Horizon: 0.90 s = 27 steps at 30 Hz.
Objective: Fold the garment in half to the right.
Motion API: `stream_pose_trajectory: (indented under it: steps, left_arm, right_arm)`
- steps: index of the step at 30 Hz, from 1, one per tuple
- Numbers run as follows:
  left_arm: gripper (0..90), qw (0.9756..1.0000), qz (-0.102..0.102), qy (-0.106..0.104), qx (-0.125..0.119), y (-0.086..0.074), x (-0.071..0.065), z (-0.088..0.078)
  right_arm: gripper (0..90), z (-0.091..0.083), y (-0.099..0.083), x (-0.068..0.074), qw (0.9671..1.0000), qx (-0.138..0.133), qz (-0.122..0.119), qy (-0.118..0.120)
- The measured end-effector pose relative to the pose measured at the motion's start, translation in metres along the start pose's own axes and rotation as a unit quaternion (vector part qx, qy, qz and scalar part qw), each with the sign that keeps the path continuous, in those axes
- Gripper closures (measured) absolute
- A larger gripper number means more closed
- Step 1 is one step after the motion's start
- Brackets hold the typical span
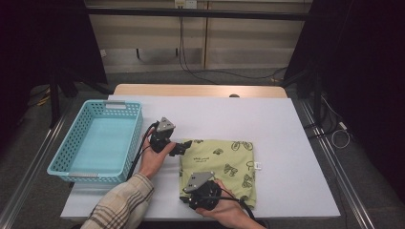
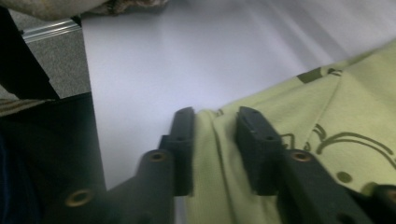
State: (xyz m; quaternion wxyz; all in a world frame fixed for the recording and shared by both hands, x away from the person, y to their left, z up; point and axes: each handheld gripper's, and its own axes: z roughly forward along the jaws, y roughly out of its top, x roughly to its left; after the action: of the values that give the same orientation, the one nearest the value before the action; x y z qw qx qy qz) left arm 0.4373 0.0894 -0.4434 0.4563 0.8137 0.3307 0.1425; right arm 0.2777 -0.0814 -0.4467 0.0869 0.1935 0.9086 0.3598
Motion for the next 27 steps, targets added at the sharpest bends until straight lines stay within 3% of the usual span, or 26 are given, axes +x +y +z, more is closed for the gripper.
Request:
stream_pose_trajectory:
  steps: [4, 7, 9, 14, 15, 17, 19, 22, 23, 26, 27]
  left_arm:
    - [4.8, 0.9999, -0.010, -0.001, 0.006, -0.002, 0.001, 0.005]
    - [5.6, 0.9999, -0.007, 0.003, 0.014, -0.004, 0.002, 0.010]
    - [6.5, 0.9997, 0.006, 0.000, 0.022, -0.005, 0.002, 0.013]
    - [9.6, 0.9990, 0.005, -0.005, 0.044, -0.005, 0.002, 0.019]
    - [13.0, 0.9988, 0.000, -0.004, 0.049, -0.006, 0.002, 0.019]
    - [22.3, 0.9982, 0.001, 0.000, 0.061, -0.006, 0.003, 0.020]
    - [23.9, 0.9979, -0.002, 0.002, 0.065, -0.006, 0.002, 0.021]
    - [30.9, 0.9966, 0.020, -0.007, 0.080, -0.006, -0.001, 0.024]
    - [30.6, 0.9965, 0.023, -0.008, 0.080, -0.005, -0.001, 0.024]
    - [35.5, 0.9964, 0.021, -0.017, 0.080, -0.006, -0.002, 0.024]
    - [38.4, 0.9968, 0.022, -0.024, 0.073, -0.006, -0.003, 0.024]
  right_arm:
    - [77.6, -0.001, -0.001, -0.001, 1.0000, -0.002, 0.007, -0.002]
    - [77.8, -0.001, -0.001, -0.002, 1.0000, -0.002, 0.009, 0.001]
    - [77.7, -0.001, -0.002, -0.002, 0.9998, -0.007, 0.015, 0.005]
    - [77.7, -0.001, -0.002, -0.002, 0.9998, -0.009, 0.018, 0.006]
    - [77.7, -0.001, -0.002, -0.004, 0.9999, -0.006, 0.007, 0.004]
    - [77.6, -0.001, -0.003, -0.004, 0.9999, -0.007, 0.008, 0.004]
    - [77.6, -0.001, -0.003, -0.004, 0.9999, -0.006, 0.011, 0.006]
    - [77.6, 0.000, -0.002, -0.003, 0.9997, -0.011, 0.020, 0.006]
    - [77.6, -0.001, -0.002, -0.005, 0.9999, -0.009, 0.004, 0.006]
    - [77.5, -0.001, -0.002, -0.004, 0.9999, -0.009, 0.006, 0.006]
    - [77.5, -0.001, -0.002, -0.002, 0.9997, -0.008, 0.023, 0.004]
